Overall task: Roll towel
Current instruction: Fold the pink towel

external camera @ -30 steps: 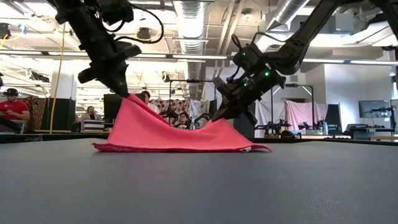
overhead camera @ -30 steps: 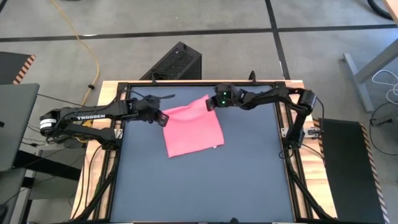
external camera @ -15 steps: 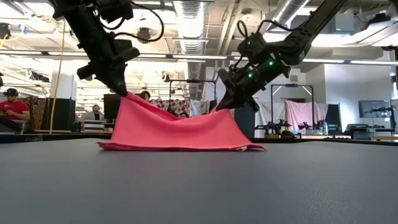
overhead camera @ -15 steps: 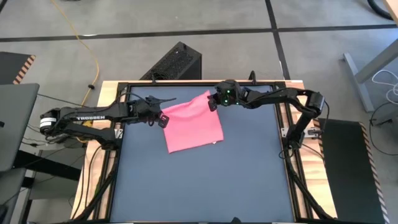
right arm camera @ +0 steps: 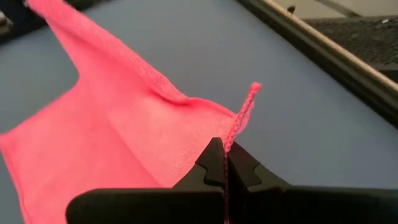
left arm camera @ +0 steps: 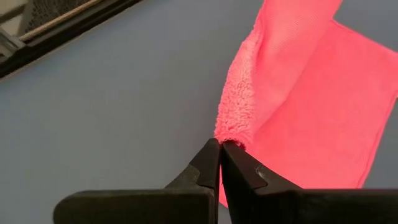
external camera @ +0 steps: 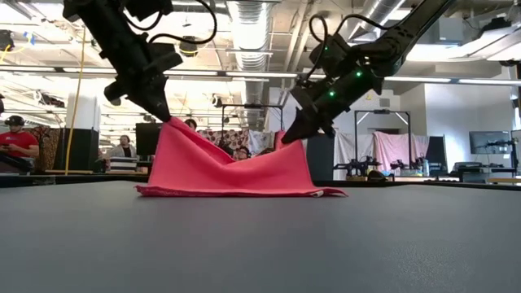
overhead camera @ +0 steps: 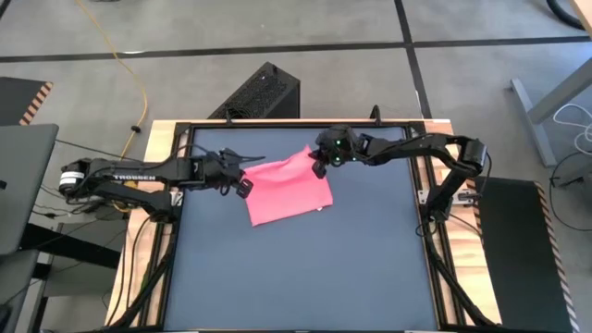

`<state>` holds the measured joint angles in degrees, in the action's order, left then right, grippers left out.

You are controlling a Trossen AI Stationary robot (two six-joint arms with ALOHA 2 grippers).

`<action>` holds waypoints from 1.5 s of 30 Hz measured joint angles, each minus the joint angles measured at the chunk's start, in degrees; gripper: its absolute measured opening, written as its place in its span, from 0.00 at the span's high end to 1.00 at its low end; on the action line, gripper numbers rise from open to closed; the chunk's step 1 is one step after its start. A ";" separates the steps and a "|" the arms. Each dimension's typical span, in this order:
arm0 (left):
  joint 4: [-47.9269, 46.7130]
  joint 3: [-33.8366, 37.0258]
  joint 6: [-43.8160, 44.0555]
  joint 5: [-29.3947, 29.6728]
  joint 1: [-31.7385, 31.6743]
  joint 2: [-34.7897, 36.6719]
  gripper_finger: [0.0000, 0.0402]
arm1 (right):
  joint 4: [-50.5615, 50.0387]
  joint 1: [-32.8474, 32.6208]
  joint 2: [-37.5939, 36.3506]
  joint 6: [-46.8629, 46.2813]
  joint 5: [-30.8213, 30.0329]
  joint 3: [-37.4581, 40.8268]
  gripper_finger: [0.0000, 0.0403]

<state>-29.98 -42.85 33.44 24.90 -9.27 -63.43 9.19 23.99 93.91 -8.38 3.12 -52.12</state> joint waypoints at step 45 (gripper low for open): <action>22.59 18.01 25.82 -7.76 16.27 -0.32 1.00 | -24.01 -9.07 -8.13 -16.53 -13.69 -0.04 0.87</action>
<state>-7.40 -24.84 59.26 17.14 7.01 -63.75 -14.82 14.92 85.78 -24.91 -10.57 -52.16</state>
